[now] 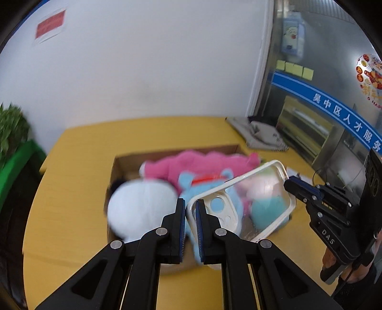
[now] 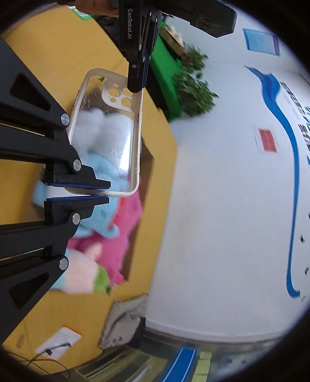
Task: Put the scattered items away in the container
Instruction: 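Carry the phone case with the left gripper over the box, then open the left gripper to drop the phone case onto the plush toys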
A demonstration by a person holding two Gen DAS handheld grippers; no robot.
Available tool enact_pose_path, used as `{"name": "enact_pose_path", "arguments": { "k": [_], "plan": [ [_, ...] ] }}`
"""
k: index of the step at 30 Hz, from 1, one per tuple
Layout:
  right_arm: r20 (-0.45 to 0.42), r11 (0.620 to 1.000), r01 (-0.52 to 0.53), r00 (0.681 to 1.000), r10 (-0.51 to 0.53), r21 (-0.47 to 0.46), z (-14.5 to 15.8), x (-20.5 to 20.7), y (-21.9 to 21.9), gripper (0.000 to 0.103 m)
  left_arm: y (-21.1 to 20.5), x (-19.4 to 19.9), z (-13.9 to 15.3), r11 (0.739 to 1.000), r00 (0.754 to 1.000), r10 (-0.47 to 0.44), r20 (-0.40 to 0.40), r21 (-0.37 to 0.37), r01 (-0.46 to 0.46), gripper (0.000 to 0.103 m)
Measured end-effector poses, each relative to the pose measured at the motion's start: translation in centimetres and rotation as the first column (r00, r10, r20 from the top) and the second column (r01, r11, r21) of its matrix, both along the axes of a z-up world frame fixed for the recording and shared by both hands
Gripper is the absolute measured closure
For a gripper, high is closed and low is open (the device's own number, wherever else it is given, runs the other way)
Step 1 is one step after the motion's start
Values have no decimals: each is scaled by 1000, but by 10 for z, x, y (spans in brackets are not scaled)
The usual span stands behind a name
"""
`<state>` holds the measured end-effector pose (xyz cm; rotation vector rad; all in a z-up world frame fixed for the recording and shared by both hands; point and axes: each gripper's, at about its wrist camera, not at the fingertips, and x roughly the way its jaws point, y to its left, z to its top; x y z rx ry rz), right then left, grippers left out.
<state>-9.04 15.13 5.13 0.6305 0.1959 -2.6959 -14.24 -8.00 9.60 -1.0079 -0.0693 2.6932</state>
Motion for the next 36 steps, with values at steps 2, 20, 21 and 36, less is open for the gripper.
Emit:
{"name": "enact_pose_path", "arguments": {
  "k": [2,20,21,36],
  "plan": [
    [-32,999,38,999,-38,-21,15,-19,10,99,10,-32,13,1000,999,-28,-24,-3,28,95],
    [293,966,259,923,-249,2,-112,-200,17,93,37,-220,-119,997,964,-19,265,-63,36,91],
    [274,964,266,927,-255,-3,-111,-196,19,87,34,-215,-113,998,968,-13,251,-54,27,83],
    [143,959,283,950,-278,-14,-56,-16,45,4,15,45,-28,993,991,118,-68,-16,-119,0]
  ]
}}
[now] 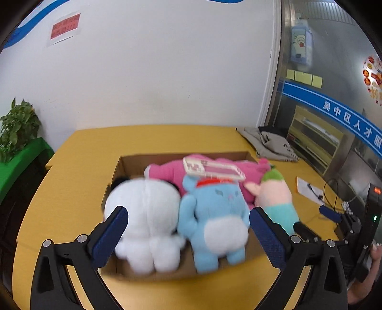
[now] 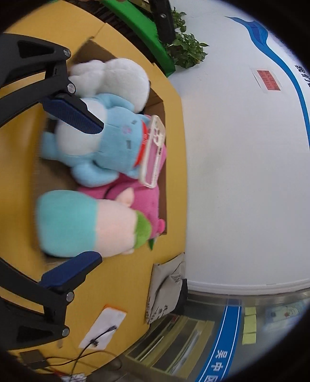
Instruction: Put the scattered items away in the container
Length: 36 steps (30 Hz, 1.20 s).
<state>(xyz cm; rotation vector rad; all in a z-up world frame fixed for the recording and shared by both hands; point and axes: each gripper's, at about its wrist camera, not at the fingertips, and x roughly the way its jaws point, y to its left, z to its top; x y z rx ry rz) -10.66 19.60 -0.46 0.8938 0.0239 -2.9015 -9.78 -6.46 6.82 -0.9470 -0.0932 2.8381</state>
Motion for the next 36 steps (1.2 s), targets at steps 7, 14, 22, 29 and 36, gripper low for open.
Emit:
{"name": "enact_pose_path", "arguments": {
  "k": [7,14,22,29,36],
  "plan": [
    [-40,998,12,999,-9,58,6,62,0,4,9,63,-30,998,998,52,30,17,-52,0],
    [-46,998,4,999,-1,68,5,91,-2,4,9,90,-35,997,997,80,19,19,-80,0],
    [-50,997,17,999,-13,71,3,104,-1,4,12,101,-38,995,995,96,10,11,-96,0],
    [-41,997,13,999,-10,74,0,109,-4,4,15,105,-39,996,996,85,11,13,-85,0],
    [-32,997,11,999,-9,73,-3,109,-6,4,15,106,-39,997,997,81,8,12,-81,0]
  ]
}}
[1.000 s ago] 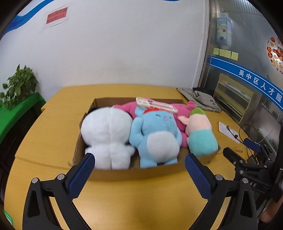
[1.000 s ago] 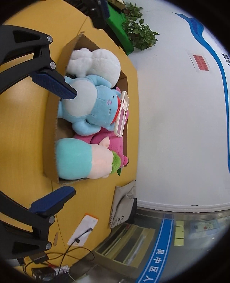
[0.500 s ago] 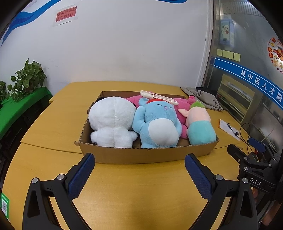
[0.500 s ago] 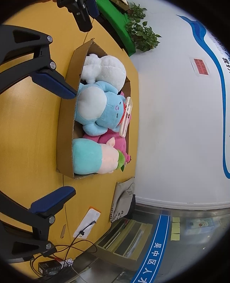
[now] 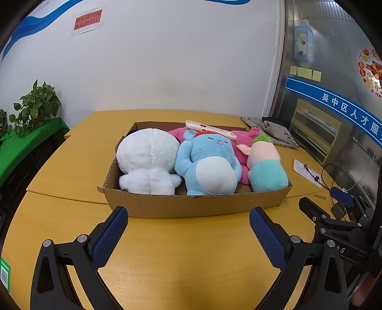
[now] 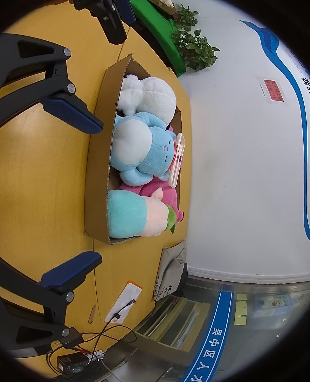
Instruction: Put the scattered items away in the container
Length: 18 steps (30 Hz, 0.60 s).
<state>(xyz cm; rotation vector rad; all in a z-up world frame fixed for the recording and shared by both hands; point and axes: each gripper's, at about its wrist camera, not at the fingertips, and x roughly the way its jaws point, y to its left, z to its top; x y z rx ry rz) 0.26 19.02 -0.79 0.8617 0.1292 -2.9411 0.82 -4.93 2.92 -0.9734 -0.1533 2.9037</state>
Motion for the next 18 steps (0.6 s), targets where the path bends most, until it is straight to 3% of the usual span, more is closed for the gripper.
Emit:
{"name": "enact_pose_path", "arguments": {
  "k": [10,15,18],
  "plan": [
    [1,1000,1,1000,-1,-15,1,2,0,4,1,0,-1,1000,1000,-3,12,4,3,0],
    [4,1000,-5,1000,5,-14,-1,4,-2,4,3,10,6,999,999,29,-27,-17,-30,0],
    [4,1000,-2,1000,2,-14,-2,5,-3,4,5,12,7,1000,1000,2,-27,4,-2,0]
  ]
}}
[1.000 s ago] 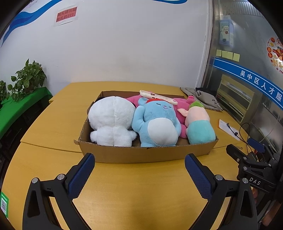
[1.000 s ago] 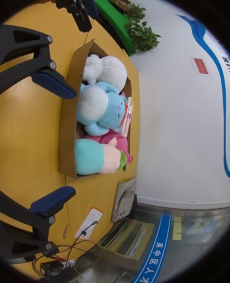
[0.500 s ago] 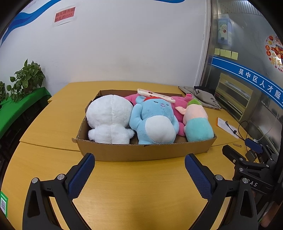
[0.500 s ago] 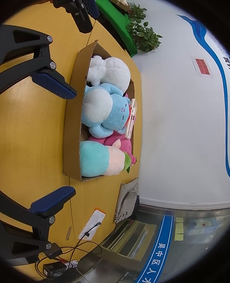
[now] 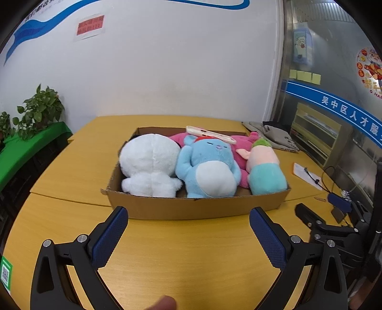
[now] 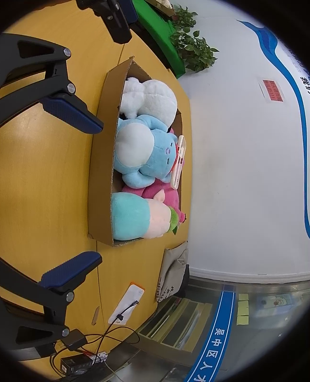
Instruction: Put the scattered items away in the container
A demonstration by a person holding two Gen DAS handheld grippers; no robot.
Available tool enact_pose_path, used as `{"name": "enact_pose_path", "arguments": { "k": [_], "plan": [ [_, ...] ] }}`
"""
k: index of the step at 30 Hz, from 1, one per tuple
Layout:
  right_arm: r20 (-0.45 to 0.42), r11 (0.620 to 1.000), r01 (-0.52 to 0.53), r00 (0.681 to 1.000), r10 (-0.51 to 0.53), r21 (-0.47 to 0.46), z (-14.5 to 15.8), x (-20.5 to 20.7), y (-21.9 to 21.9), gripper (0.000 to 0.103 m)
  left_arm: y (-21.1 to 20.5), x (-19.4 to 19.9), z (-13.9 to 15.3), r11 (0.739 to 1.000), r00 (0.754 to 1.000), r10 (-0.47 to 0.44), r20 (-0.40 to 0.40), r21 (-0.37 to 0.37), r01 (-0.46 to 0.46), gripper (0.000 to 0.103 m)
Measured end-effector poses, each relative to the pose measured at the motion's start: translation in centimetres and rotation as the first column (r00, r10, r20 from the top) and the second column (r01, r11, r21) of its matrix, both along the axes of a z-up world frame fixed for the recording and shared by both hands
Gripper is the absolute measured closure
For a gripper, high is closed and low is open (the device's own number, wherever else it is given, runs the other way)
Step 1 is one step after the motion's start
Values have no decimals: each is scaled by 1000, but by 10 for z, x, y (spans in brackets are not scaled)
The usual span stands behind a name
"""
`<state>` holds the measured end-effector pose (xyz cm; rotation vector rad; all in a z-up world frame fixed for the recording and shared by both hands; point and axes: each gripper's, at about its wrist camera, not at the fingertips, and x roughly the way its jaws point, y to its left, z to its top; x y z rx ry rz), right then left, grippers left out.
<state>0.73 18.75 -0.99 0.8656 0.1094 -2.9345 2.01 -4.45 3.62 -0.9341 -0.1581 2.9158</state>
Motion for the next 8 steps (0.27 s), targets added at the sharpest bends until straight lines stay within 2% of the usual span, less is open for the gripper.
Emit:
{"name": "enact_pose_path", "arguments": {
  "k": [2,8],
  "plan": [
    [0,1000,-3,1000,3,-3,0,1,0,4,2,-1,-2,1000,1000,-7,8,16,7,0],
    [3,1000,-3,1000,3,-3,-2,3,1,4,9,1,-9,1000,999,8,40,-13,-8,0]
  ]
}}
